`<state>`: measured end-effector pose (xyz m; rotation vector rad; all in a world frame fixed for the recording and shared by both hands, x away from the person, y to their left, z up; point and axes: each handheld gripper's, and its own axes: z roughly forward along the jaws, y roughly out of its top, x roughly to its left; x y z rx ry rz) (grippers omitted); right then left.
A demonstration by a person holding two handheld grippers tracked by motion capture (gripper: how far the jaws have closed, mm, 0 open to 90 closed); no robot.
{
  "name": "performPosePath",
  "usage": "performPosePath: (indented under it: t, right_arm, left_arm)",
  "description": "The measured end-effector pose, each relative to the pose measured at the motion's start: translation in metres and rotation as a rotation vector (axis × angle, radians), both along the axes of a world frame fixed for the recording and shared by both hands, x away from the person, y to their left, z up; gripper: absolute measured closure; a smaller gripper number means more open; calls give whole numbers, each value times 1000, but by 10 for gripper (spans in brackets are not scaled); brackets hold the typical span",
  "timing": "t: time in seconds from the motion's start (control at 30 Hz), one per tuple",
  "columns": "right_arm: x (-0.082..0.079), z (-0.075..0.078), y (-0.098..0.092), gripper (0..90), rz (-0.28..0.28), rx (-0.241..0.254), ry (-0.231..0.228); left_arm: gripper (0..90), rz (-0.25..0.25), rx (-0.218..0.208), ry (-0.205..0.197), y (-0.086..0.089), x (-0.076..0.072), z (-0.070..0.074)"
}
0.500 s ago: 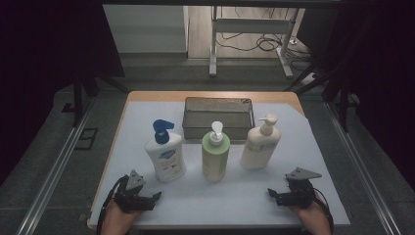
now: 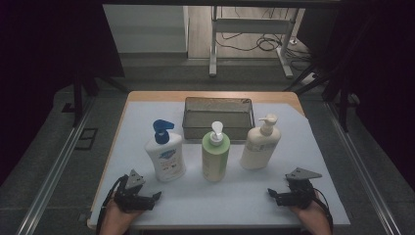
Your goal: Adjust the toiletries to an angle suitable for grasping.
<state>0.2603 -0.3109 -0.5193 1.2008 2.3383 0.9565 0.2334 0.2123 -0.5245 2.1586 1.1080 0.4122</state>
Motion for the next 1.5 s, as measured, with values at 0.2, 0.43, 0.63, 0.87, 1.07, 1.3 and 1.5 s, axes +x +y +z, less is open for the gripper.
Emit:
performPosePath:
  t: [0.2,0.43,0.63,0.87,1.07,1.3,1.5]
  right_arm:
    - [0,0,0,90,0,-1,1]
    - [0,1,0,95,0,0,4]
    - [-2,4,-1,146,-9,18,20]
    - [-4,9,2,146,1,20,5]
    - [-4,16,2,137,16,50,-9]
    - [-3,21,0,257,8,63,-19]
    - [-1,26,-3,358,-12,84,-30]
  left_arm:
    - [107,0,-2,3,0,0,0]
    - [107,0,-2,3,0,0,0]
    - [107,0,-3,3,0,0,0]
    - [107,1,-2,3,0,0,0]
    - [107,1,-2,3,0,0,0]
    - [107,1,-2,2,0,0,0]
    - [107,2,-2,2,0,0,0]
